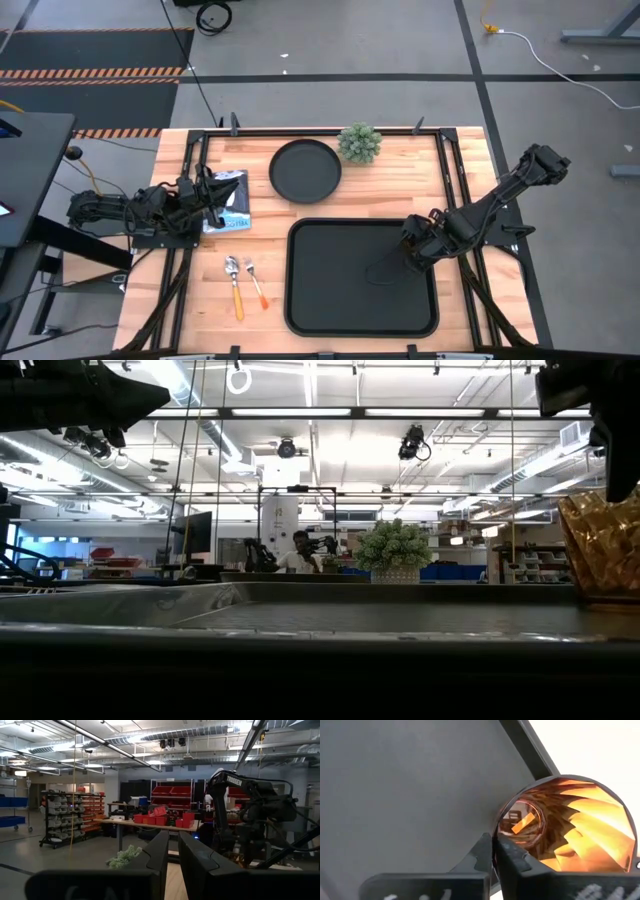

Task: Pick and place plate/cup/fork/spoon on tray
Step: Put the orange cup on the top right corner of the black tray, then put the black plate on the black tray to the bottom of the orange cup

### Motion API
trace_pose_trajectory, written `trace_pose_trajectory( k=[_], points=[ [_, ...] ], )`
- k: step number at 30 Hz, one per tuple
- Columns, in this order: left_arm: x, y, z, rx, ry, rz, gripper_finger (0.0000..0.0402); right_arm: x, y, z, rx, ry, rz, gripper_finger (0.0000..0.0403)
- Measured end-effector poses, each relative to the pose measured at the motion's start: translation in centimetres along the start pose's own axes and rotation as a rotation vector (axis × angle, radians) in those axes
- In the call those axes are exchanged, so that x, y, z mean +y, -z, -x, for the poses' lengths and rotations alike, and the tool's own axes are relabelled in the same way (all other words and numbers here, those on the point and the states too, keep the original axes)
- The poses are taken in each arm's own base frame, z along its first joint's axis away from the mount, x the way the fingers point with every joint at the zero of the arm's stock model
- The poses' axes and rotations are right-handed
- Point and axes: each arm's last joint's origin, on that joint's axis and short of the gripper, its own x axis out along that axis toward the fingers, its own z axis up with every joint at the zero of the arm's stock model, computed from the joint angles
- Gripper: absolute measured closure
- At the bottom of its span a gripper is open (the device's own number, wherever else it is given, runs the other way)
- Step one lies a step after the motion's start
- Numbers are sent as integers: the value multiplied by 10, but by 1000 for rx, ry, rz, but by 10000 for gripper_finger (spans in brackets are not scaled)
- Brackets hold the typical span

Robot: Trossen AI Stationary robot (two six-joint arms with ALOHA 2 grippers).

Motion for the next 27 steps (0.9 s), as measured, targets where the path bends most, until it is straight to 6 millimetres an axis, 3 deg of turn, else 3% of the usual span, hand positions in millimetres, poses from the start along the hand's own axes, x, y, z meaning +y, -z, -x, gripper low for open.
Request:
trace_pose_trajectory(
  k=[12, 18, 24, 27],
  points=[
    [0, 0, 0, 0, 0, 0, 349, -1, -4, 0, 36, -11, -23, 273],
    [0, 0, 0, 1, 0, 3, 349, -1, -16, 19, 12, -15, -24, 243],
    [0, 5, 0, 49, 1, 127, 345, 0, -29, 41, -13, -36, 11, 224],
    [-1, 13, 1, 126, -1, 150, 332, 0, -39, 53, -101, -37, 61, 218]
  ],
)
